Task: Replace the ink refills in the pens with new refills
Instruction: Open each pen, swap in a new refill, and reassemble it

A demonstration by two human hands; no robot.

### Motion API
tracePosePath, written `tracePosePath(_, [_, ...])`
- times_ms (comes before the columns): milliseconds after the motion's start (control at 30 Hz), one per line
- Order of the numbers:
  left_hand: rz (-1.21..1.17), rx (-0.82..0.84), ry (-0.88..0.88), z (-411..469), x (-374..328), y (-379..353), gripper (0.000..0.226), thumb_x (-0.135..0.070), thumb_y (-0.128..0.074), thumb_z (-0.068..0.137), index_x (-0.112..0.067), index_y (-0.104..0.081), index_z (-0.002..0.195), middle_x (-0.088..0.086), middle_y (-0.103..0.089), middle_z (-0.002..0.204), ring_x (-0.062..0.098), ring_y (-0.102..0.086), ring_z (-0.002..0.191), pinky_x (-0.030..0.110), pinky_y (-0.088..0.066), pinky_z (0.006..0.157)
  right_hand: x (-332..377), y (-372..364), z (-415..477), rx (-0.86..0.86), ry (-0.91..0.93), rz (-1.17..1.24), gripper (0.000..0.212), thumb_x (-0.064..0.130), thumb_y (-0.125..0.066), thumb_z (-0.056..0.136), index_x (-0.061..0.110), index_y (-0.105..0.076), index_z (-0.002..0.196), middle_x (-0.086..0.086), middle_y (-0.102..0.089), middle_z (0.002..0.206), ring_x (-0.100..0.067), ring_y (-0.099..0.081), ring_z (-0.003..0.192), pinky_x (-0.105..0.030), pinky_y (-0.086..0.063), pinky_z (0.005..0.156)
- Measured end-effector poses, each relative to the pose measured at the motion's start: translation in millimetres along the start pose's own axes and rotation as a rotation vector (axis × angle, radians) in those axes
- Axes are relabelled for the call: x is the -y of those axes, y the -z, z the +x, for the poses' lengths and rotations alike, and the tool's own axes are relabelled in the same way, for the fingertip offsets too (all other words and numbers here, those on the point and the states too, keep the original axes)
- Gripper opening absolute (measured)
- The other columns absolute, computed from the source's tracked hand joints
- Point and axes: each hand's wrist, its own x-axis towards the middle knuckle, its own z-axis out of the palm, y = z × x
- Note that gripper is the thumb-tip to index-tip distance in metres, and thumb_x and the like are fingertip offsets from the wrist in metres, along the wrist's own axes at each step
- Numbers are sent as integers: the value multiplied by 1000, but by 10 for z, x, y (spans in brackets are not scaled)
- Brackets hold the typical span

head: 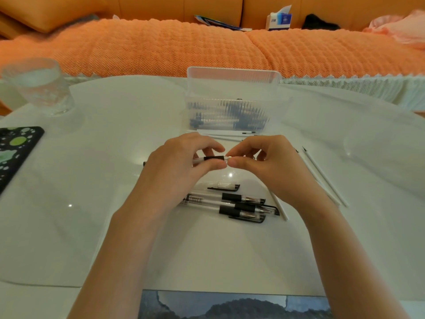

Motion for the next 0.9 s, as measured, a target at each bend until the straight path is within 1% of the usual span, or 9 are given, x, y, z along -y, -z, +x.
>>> tracePosePath(67, [51,5,-7,0,-2,3,33,-40,-75,73,-37,-58,101,-19,-57,95,1,-56,76,14,-43,66,-11,0,5,-2,-2,-9,3,25,-73,78,25,-73,82,14,-64,71,6,-51,68,-5,-38,64])
tracePosePath(167, [64,-21,7,2,-5,6,31,-34,-75,75,-36,-50,94,-18,-56,88,3,-55,74,13,-37,60,-12,3,8,-4,-6,4,4,23,-75,77,24,-74,82,14,-63,70,6,-50,67,-4,-38,63])
tracePosePath(300, [6,19,38,-7,-7,8,19,-40,-65,83,-33,-52,95,-16,-62,82,6,-59,66,18,-40,60,-21,5,11,-12,-7,3,5,22,-75,76,24,-73,80,13,-64,72,5,-50,68,-4,-37,63])
tracePosePath(367, [-13,32,40,-15,-7,17,17,-42,-61,85,-33,-53,96,-15,-65,80,6,-59,62,20,-40,60,-25,6,9,-6,-10,-5,5,22,-76,76,25,-73,80,13,-64,72,5,-50,68,-4,-37,63])
tracePosePath(500, [4,32,56,-24,-6,29,26,-42,-72,75,-35,-53,92,-19,-60,89,4,-55,69,19,-39,61,-32,1,14,4,-4,-27,6,21,-75,77,24,-73,82,15,-63,72,6,-51,70,-4,-37,63])
tracePosePath(567, [16,21,56,-19,3,25,24,-37,-74,75,-34,-54,87,-19,-59,88,5,-54,71,19,-37,59,-41,0,19,3,-4,-23,7,20,-75,76,24,-73,81,15,-64,72,5,-51,69,-4,-37,63])
tracePosePath(733, [-32,40,69,-14,28,27,7,-41,-63,84,-34,-62,87,-15,-64,77,6,-58,67,22,-42,62,-55,-3,30,-15,-3,-9,7,20,-76,76,22,-73,81,11,-66,76,3,-52,71,-4,-37,63])
tracePosePath(800, [-40,48,63,-16,31,27,9,-42,-60,86,-35,-62,92,-15,-65,77,4,-57,65,21,-41,62,-56,-3,35,-16,0,-11,6,20,-76,76,23,-72,81,11,-66,76,2,-52,71,-5,-37,64])
tracePosePath(900, [-12,50,61,-10,25,30,21,-42,-69,79,-37,-57,95,-18,-61,84,4,-55,67,18,-39,62,-57,-2,35,-15,2,-14,6,21,-75,77,24,-72,81,11,-67,77,2,-53,72,-5,-38,64])
